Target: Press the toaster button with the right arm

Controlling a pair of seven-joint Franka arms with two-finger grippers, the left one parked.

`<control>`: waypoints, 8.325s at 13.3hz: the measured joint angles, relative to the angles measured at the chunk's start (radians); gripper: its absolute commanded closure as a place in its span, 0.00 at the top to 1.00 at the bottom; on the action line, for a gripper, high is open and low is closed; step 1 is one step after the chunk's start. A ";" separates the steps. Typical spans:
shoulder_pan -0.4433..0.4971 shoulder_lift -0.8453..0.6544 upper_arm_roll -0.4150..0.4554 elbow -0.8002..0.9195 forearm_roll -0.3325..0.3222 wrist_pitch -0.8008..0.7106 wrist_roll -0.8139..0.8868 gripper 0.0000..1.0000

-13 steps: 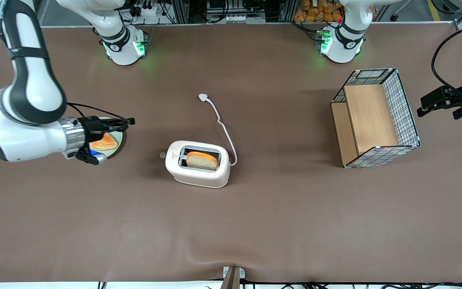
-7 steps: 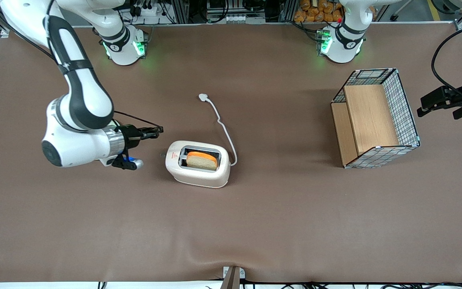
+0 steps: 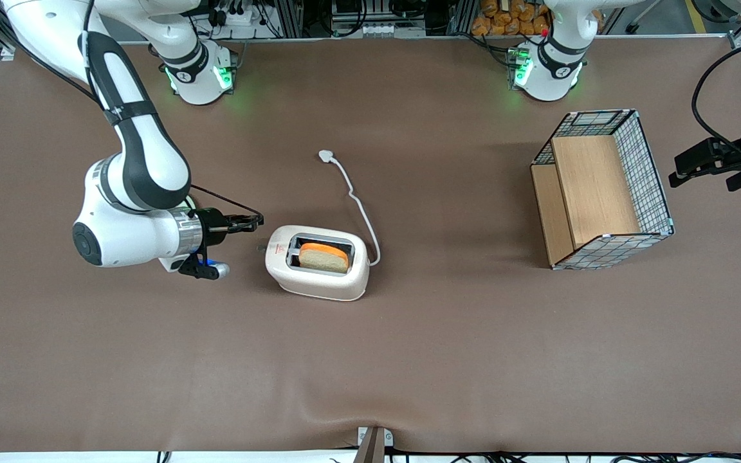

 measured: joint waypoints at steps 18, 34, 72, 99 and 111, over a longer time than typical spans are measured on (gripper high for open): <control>0.032 0.029 0.001 -0.011 -0.141 0.206 -0.192 0.00; 0.032 0.046 0.001 -0.011 -0.141 0.232 -0.192 0.00; -0.044 0.175 -0.017 -0.010 0.151 0.202 -0.435 0.00; -0.030 0.100 -0.242 0.218 0.037 -0.014 -0.452 1.00; -0.147 -0.361 -0.181 0.143 -0.515 -0.321 -0.196 1.00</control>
